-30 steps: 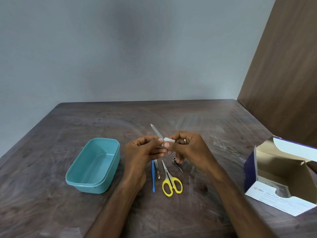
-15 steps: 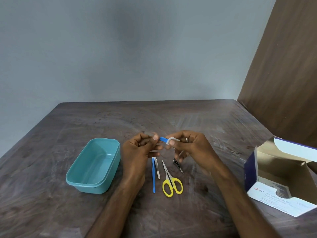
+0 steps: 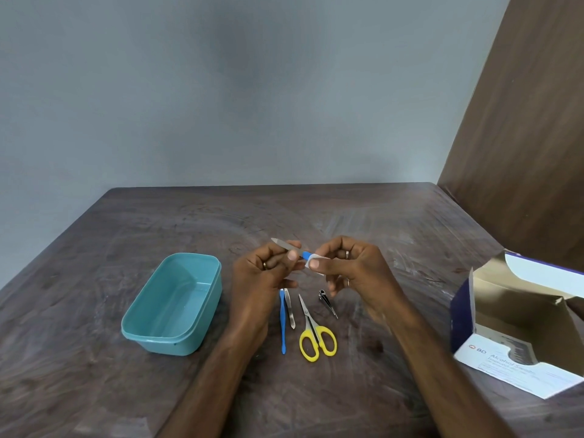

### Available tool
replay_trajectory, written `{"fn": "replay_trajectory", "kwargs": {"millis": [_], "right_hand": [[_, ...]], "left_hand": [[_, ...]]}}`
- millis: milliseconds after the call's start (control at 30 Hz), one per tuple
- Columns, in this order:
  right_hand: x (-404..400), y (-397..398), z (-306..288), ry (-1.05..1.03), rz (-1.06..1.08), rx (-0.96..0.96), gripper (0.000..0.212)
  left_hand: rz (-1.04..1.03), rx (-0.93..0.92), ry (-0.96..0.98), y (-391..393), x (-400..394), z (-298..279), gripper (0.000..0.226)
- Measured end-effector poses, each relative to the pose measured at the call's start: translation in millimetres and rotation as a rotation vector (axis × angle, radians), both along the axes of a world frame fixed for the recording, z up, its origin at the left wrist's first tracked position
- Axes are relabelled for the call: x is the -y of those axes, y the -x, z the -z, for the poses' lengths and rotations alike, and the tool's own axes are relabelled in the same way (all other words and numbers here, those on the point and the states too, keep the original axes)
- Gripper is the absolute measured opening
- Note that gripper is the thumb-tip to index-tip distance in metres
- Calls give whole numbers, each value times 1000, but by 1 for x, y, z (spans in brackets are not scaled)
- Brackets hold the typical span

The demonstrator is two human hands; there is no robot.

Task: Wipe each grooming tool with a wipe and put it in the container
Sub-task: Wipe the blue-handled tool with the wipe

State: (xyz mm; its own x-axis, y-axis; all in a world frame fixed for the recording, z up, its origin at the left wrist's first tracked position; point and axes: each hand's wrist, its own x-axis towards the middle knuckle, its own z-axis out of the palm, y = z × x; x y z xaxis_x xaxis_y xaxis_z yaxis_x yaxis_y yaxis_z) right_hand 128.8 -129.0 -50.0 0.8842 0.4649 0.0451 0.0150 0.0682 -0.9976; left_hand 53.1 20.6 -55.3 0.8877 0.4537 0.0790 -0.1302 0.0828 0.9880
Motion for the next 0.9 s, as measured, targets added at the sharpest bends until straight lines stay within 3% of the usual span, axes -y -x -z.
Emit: {"fn": "replay_trajectory", "kwargs": {"millis": [900], "right_hand": [[-2,1,2,84,69,80,20]], "left_hand": [[-17,2,-133,1,5,0,16]]}}
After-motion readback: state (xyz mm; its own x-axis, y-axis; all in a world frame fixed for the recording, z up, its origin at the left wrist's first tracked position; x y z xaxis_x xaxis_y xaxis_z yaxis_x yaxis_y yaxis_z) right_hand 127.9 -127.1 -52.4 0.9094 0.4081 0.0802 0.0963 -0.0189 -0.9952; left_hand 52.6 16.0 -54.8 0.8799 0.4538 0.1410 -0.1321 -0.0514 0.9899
